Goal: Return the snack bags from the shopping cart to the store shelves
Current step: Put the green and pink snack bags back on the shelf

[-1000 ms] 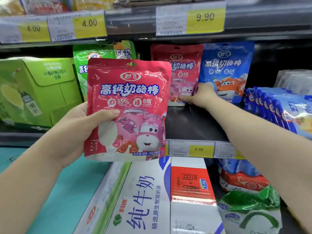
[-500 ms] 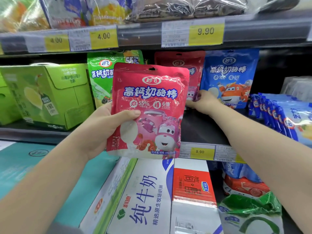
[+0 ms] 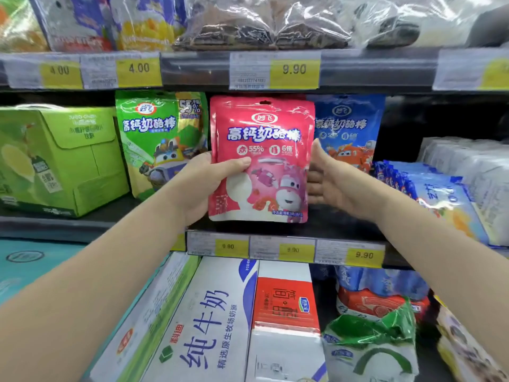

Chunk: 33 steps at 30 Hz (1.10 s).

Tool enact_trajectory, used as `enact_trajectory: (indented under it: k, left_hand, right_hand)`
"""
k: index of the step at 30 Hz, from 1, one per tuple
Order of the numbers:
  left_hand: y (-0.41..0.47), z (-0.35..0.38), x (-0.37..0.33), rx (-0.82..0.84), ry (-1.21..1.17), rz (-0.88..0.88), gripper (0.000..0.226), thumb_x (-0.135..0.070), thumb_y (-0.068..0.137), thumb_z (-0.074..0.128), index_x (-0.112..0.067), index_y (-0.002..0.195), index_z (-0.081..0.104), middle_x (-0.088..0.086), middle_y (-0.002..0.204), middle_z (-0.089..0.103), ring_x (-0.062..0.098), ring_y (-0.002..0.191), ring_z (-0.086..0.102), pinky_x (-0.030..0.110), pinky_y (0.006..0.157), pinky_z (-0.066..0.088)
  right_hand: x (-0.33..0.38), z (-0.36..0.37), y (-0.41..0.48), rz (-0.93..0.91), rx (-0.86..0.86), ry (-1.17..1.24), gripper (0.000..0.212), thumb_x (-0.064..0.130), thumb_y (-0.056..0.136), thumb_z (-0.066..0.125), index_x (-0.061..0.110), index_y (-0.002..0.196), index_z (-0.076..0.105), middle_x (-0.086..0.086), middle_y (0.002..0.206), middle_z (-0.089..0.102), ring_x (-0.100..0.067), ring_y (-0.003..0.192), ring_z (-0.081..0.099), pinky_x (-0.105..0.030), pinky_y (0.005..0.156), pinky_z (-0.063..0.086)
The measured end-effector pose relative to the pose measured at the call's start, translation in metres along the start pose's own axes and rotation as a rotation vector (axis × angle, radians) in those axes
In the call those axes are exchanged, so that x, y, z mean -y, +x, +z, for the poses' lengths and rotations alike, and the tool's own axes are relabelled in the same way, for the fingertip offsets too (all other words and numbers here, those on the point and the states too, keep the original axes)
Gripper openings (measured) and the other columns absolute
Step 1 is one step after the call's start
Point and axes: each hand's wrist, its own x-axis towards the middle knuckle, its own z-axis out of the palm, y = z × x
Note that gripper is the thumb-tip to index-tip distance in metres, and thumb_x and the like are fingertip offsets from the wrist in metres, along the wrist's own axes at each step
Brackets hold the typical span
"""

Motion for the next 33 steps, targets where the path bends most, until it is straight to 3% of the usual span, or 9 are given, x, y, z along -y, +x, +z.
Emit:
enact_trajectory:
  k: [3, 6, 10, 13, 19, 23, 28, 30, 33]
  left_hand:
    - [0.021, 0.004, 0.001, -0.005, 0.017, 0.013, 0.034, -0.020, 0.094, 0.066, -0.011, 0.126, 0.062, 0.014, 0.116, 0.072, 0.034, 0.107, 0.069, 0.049, 0.092, 0.056]
    - [0.037, 0.001, 0.005, -0.021, 0.055, 0.038, 0.039, -0.021, 0.091, 0.070, -0.011, 0.128, 0.061, 0.012, 0.117, 0.072, 0.034, 0.108, 0.068, 0.051, 0.095, 0.054]
    - [0.051, 0.000, 0.012, -0.132, 0.282, 0.127, 0.049, -0.034, 0.085, 0.077, -0.013, 0.126, 0.059, 0.003, 0.116, 0.072, 0.019, 0.100, 0.071, 0.036, 0.089, 0.057]
    - [0.053, 0.006, 0.018, -0.273, 0.508, 0.146, 0.064, -0.041, 0.080, 0.080, -0.015, 0.128, 0.046, -0.006, 0.112, 0.063, 0.010, 0.097, 0.063, 0.021, 0.077, 0.049]
    - [0.052, 0.016, 0.036, -0.318, 0.756, 0.120, 0.109, -0.046, 0.072, 0.079, -0.011, 0.153, 0.016, 0.011, 0.147, 0.042, 0.028, 0.133, 0.046, 0.042, 0.110, 0.040]
    - [0.048, 0.026, 0.043, -0.326, 0.871, 0.090, 0.103, -0.031, 0.092, 0.068, -0.006, 0.156, -0.008, 0.016, 0.157, 0.020, 0.030, 0.142, 0.032, 0.038, 0.114, 0.030]
    - [0.060, 0.026, 0.050, -0.251, 0.923, 0.012, 0.091, -0.038, 0.092, 0.066, -0.010, 0.157, 0.009, 0.015, 0.156, 0.020, 0.031, 0.133, 0.045, 0.039, 0.111, 0.038]
    - [0.066, 0.023, 0.052, -0.252, 0.933, 0.004, 0.087, -0.039, 0.091, 0.065, -0.011, 0.156, 0.015, 0.015, 0.155, 0.022, 0.032, 0.132, 0.046, 0.040, 0.111, 0.039]
    - [0.074, 0.019, 0.054, -0.238, 0.954, -0.002, 0.090, -0.040, 0.093, 0.062, -0.010, 0.158, 0.006, 0.017, 0.158, 0.016, 0.032, 0.136, 0.041, 0.037, 0.113, 0.035]
  right_hand:
    - [-0.002, 0.001, -0.008, -0.023, 0.083, -0.220, 0.053, 0.046, 0.084, 0.070, 0.025, 0.130, 0.057, 0.006, 0.119, 0.075, -0.014, 0.111, 0.072, -0.039, 0.095, 0.058]
    - [-0.006, 0.001, -0.003, -0.026, 0.050, -0.288, 0.058, 0.026, 0.080, 0.083, 0.025, 0.131, 0.056, 0.007, 0.116, 0.076, -0.013, 0.109, 0.072, -0.037, 0.089, 0.060]
    - [-0.012, 0.001, 0.008, -0.045, -0.036, -0.340, 0.067, 0.026, 0.075, 0.089, 0.025, 0.133, 0.054, 0.009, 0.108, 0.078, -0.011, 0.101, 0.075, -0.036, 0.086, 0.061]
    - [-0.015, 0.001, 0.016, -0.055, -0.129, -0.379, 0.080, 0.029, 0.073, 0.091, 0.022, 0.140, 0.048, 0.009, 0.102, 0.079, -0.009, 0.094, 0.076, -0.034, 0.083, 0.062]
    - [-0.023, 0.000, 0.031, -0.089, -0.301, -0.560, 0.081, 0.041, 0.061, 0.096, 0.026, 0.129, 0.055, 0.011, 0.109, 0.076, -0.008, 0.099, 0.073, -0.036, 0.100, 0.055]
    - [-0.025, 0.003, 0.040, -0.089, -0.389, -0.630, 0.080, 0.047, 0.063, 0.093, 0.024, 0.130, 0.054, 0.009, 0.120, 0.071, -0.013, 0.109, 0.068, -0.038, 0.104, 0.052]
    - [-0.028, 0.007, 0.059, -0.075, -0.420, -0.668, 0.091, 0.057, 0.055, 0.090, 0.022, 0.132, 0.054, 0.008, 0.122, 0.070, -0.016, 0.112, 0.067, -0.040, 0.103, 0.052]
    - [-0.030, 0.008, 0.068, -0.078, -0.416, -0.677, 0.078, 0.044, 0.069, 0.090, 0.019, 0.133, 0.053, 0.005, 0.124, 0.070, -0.016, 0.113, 0.066, -0.038, 0.103, 0.051]
    - [-0.034, 0.010, 0.079, -0.102, -0.419, -0.661, 0.067, 0.034, 0.075, 0.089, 0.017, 0.131, 0.055, 0.005, 0.124, 0.069, -0.017, 0.113, 0.066, -0.039, 0.105, 0.050]
